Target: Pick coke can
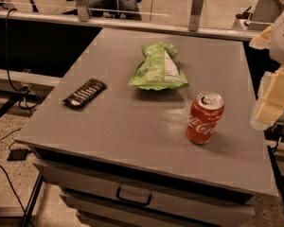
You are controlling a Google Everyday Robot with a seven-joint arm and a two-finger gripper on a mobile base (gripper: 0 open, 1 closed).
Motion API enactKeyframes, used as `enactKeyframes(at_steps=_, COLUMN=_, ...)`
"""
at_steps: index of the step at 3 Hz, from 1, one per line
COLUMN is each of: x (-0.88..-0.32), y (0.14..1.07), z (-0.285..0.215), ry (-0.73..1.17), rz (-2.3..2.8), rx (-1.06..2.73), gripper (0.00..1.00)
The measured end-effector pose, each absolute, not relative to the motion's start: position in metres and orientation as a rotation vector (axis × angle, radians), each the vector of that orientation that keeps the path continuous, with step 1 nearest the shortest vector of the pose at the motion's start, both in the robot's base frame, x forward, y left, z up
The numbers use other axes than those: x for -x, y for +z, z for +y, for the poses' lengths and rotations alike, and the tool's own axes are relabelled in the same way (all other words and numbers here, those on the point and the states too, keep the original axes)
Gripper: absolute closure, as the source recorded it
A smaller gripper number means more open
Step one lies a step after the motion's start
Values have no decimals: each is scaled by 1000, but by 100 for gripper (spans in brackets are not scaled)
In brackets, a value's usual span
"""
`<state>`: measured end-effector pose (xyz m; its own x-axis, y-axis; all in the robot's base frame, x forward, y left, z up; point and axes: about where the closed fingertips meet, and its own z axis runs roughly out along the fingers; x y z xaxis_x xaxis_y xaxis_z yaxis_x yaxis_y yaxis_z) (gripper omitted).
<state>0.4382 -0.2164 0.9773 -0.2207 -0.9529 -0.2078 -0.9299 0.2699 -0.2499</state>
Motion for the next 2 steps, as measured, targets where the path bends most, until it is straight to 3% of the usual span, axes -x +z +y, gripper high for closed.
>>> enactKeyframes(at_steps=2, x=-439, y=980, z=-215, ry=-79, rz=2214, rx=1714, gripper=0)
